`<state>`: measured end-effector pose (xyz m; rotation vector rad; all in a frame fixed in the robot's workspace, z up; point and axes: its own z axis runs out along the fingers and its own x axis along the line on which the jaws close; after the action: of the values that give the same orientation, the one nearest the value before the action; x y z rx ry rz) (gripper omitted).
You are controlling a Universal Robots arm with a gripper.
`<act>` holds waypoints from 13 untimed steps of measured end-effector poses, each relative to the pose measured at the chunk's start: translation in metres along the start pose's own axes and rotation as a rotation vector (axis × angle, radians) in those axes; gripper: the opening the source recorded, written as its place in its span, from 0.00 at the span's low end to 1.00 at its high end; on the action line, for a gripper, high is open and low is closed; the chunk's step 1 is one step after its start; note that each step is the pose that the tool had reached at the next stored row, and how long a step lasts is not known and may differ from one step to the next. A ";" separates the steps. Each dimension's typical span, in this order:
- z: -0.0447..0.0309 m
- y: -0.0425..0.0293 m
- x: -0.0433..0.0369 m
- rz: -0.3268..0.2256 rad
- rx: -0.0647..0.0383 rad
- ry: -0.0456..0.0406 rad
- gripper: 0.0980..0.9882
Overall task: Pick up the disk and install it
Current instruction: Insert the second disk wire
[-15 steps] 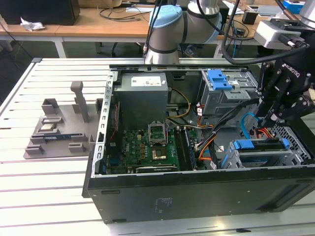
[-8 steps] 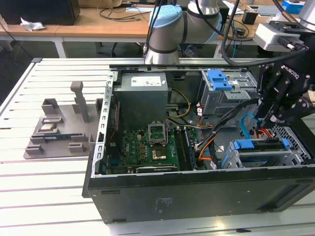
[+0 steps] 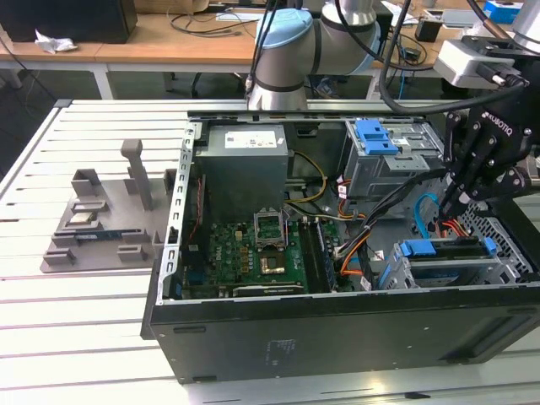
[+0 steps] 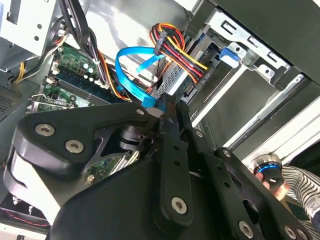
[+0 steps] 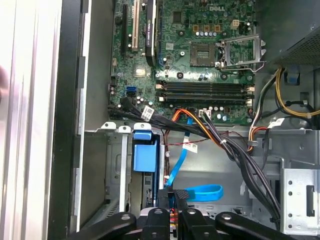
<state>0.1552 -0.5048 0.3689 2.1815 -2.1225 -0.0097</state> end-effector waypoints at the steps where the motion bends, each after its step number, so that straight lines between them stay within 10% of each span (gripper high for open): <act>1: 0.0003 0.0000 0.0022 0.000 0.000 0.0027 0.07; 13: 0.0204 -0.0132 0.0156 0.000 0.000 0.0045 0.07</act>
<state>0.1673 -0.5213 0.3486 2.1789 -2.1205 -0.0049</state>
